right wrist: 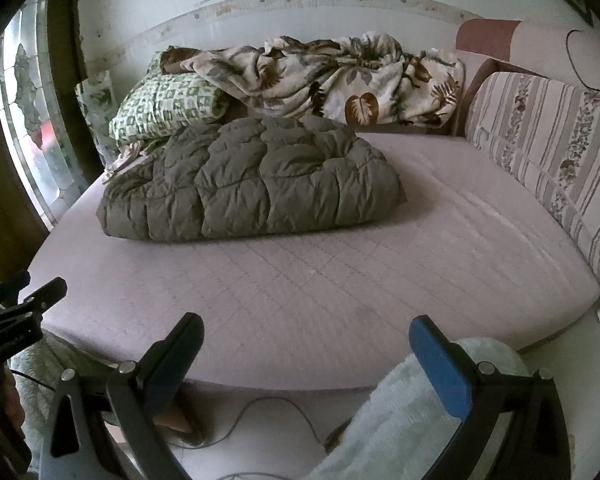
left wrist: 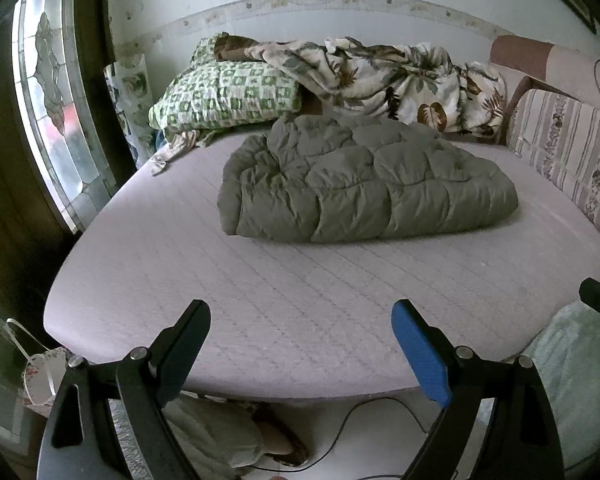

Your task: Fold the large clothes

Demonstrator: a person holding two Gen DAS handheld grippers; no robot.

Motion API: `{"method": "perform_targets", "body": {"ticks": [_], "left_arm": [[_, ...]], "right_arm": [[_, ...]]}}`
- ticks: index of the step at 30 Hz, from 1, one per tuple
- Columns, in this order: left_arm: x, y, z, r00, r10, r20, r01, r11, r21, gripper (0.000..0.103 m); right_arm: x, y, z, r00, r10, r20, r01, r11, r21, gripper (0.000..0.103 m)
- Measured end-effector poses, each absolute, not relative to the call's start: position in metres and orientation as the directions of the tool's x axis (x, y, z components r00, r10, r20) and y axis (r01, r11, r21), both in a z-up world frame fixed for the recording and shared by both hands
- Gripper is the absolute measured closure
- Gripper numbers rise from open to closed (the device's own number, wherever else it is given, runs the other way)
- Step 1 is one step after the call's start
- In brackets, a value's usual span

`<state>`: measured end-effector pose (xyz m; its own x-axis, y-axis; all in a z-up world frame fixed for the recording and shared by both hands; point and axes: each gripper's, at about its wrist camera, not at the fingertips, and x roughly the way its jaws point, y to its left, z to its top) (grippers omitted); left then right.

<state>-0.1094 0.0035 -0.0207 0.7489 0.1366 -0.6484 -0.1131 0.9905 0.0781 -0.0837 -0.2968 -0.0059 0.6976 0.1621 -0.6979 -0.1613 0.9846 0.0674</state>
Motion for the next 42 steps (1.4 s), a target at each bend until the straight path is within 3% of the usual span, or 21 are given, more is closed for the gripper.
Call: {"method": "perform_targets", "body": {"ticks": [42], "left_arm": [[-0.184,-0.003,0.034,0.886,0.136,-0.444,-0.119,0.991,0.066,0.011]], "right_arm": [[-0.156,-0.314,0.040,0.792,0.157,-0.590,-0.157,0.986,0.052,0.000]]}}
